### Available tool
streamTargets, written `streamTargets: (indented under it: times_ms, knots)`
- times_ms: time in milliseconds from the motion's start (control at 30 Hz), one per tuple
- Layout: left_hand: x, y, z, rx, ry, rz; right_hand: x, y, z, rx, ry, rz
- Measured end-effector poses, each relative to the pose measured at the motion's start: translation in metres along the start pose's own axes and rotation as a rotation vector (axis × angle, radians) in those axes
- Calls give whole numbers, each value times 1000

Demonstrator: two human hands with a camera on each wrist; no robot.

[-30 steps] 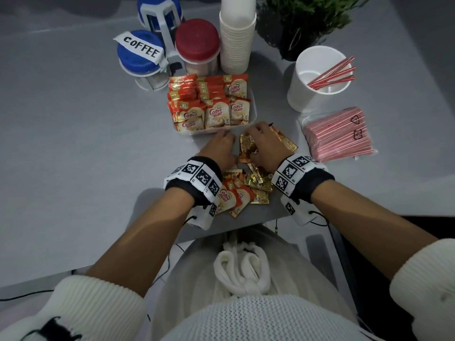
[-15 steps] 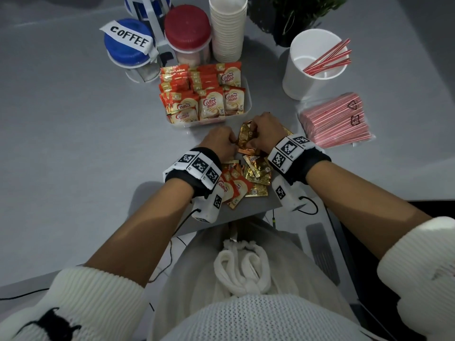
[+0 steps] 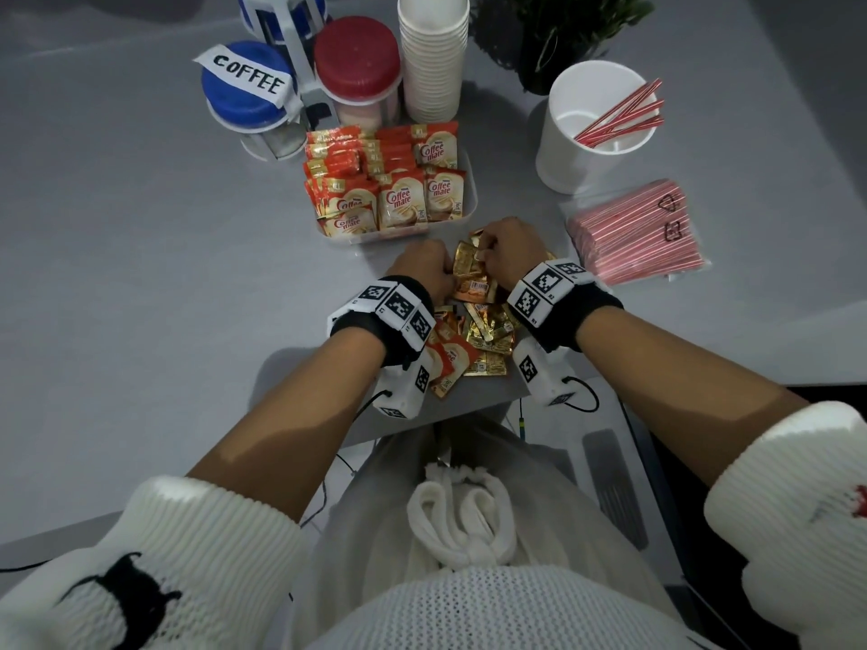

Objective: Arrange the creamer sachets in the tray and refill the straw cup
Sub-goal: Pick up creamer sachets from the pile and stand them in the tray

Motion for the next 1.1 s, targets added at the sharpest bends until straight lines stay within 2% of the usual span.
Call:
streamTargets:
  times_ms: [133, 167, 267, 367, 467, 600, 733, 833, 933, 1000, 1100]
  knots:
    - [1, 6, 13, -76, 135, 7, -1, 4, 11, -133, -212, 26]
    - [2, 8, 17, -82, 235, 13, 1, 7, 17, -162, -279, 60]
    - [0, 15, 30, -55, 726, 80, 7, 20, 35, -191, -473, 157]
    - [-1, 22, 43, -71, 1073, 103, 10, 29, 36, -162, -488, 267]
    - [0, 28, 48, -46, 1247, 96, 9, 34, 26, -150, -421, 364]
    - [5, 29, 46, -90, 1166, 35, 8, 35, 20, -101, -485, 353]
    - [11, 31, 44, -110, 1084, -10, 10, 31, 23, -49, -598, 178]
    - [15, 34, 46, -81, 1054, -10, 13, 25, 21, 81, -635, 91]
    - [21, 39, 50, 17, 1002, 23, 23, 22, 23, 85, -615, 146]
    - [23, 44, 54, 92, 883, 47, 33, 23, 27, 71, -604, 208]
    - [31, 52, 61, 76, 714, 67, 43, 24, 26, 45, -597, 214]
Point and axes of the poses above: each hand's wrist, its own y-axis away from the middle knuckle, its own z-axis out of the back of the hand, x = y × z, the point moved 2 cm from there along -y, towards the middle knuckle, and after that the axes turned 15 degrees about y, right-handed, at the moved point
